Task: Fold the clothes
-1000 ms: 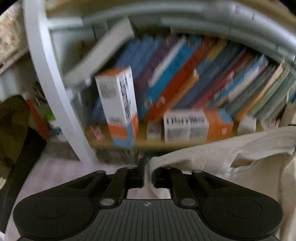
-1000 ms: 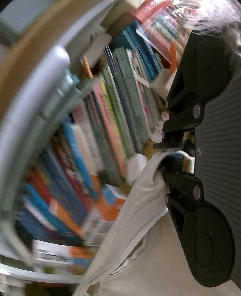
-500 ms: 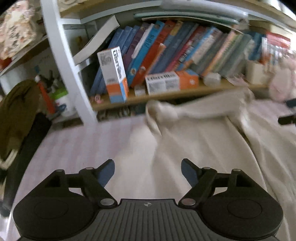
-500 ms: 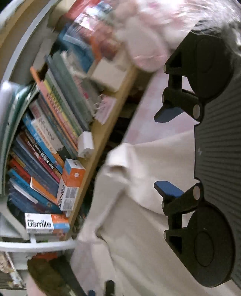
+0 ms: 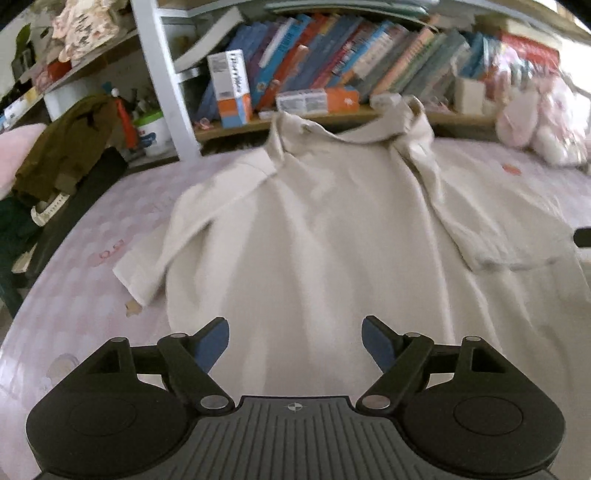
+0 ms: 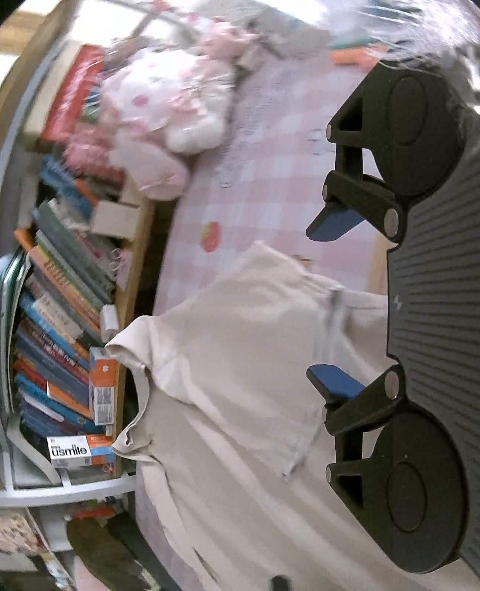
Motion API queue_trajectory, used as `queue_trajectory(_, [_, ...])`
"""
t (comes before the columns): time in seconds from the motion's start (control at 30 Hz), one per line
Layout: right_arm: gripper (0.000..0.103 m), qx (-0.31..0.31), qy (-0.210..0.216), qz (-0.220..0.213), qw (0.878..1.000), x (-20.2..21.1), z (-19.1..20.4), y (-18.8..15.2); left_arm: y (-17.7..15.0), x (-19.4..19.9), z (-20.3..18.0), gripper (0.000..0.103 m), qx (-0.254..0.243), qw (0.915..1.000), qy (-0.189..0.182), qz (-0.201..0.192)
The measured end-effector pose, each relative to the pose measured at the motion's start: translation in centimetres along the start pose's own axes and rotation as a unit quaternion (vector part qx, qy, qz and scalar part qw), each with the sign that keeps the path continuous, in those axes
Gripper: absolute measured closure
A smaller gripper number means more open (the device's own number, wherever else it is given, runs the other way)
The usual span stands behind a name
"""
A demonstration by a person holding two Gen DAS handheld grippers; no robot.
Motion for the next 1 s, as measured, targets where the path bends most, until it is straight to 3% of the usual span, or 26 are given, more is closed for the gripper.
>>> queue_trajectory(0.3, [0.031,0.002,-0.010,0.010,1.000,0.4,-2.5,-2.0,-1.8,-0.6,-2.6,0.022,-0.022,0.9995,0.009,0.023])
queue_trajectory(0.43, [0.031,-0.004,-0.015,0.013,1.000,0.0,-3.8,-2.2,-2.0,-0.6,-2.4,0.021,-0.007,0.9996,0.011,0.023])
queue_trajectory(0.6, [0.031,0.064,0.019,-0.027,0.997,0.5,-1.6,-0.9,-2.2,-0.5,-2.5,0.020,0.003,0.9996,0.017,0.024])
queue_trajectory(0.7, [0.032,0.146,0.052,-0.053,0.986,0.7,1.7,0.0,-2.3,-0.4,-2.7,0.020,0.001,0.9995,0.019,0.024])
queue_trajectory(0.83, [0.034,0.266,0.077,-0.084,0.957,0.7,6.5,0.7,-2.7,-0.1,-2.5,0.017,0.005,0.9995,0.019,0.023])
queue_trajectory(0.93, [0.037,0.320,0.083,-0.093,0.939,0.4,9.1,0.6,-3.1,0.1,-2.3,0.016,0.011,0.9996,0.017,0.021])
queue_trajectory(1.0, [0.043,0.340,0.086,-0.097,0.932,0.1,10.2,0.6,-3.2,0.3,-2.2,0.015,0.017,0.9996,0.015,0.020])
Point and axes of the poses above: each gripper's, at about its wrist camera, not at the fingertips, and x roughly against the way its jaws point, z to its left, y to its top, the point moved 5 cm from there along -x, roughly the way its jaws point, and after that the axes turned 11 degrees about -y, right-handed, at the moved point
